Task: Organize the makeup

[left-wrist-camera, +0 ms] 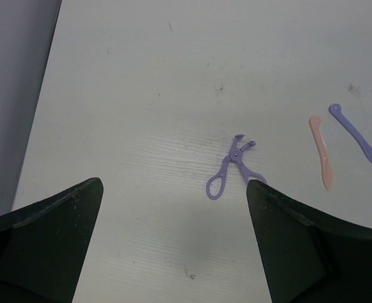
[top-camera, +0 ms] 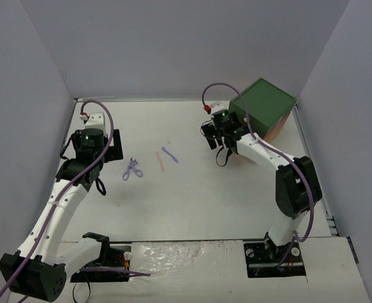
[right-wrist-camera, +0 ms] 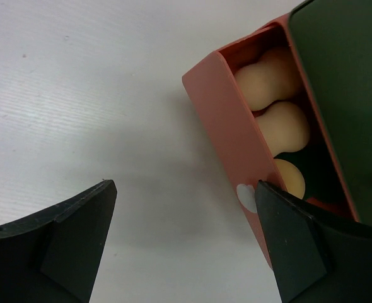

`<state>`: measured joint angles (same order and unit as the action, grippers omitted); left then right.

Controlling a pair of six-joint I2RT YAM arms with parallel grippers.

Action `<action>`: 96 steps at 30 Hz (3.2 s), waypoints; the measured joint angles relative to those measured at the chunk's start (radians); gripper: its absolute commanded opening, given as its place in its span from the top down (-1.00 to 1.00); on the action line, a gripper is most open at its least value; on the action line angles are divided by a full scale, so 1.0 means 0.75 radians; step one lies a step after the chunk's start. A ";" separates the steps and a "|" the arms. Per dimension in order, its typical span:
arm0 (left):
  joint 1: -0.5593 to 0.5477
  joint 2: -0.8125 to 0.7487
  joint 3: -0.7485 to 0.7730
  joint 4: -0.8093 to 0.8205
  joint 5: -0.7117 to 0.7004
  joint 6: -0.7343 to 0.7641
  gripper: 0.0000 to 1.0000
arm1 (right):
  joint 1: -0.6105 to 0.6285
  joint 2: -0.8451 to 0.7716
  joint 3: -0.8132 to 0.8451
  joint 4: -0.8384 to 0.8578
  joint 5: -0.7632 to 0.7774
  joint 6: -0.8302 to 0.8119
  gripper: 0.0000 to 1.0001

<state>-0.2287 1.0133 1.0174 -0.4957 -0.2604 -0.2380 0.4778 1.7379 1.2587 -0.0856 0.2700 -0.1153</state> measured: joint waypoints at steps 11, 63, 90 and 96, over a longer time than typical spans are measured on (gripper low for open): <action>0.000 0.002 -0.001 0.000 -0.015 0.002 -0.94 | -0.039 0.120 0.105 0.016 0.112 -0.069 -0.89; 0.000 0.000 -0.001 0.003 -0.030 0.005 -0.94 | -0.003 0.290 0.015 -0.015 0.135 -0.172 -1.00; 0.000 0.006 -0.001 0.003 -0.034 0.005 -0.94 | -0.045 0.341 0.047 0.025 0.238 -0.199 -1.00; 0.000 0.006 -0.001 0.003 -0.034 0.006 -0.94 | -0.057 0.341 0.047 0.031 0.219 -0.198 -1.00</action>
<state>-0.2287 1.0176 1.0168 -0.4932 -0.2859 -0.2339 0.4354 1.9940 1.2942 -0.0626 0.4339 -0.2638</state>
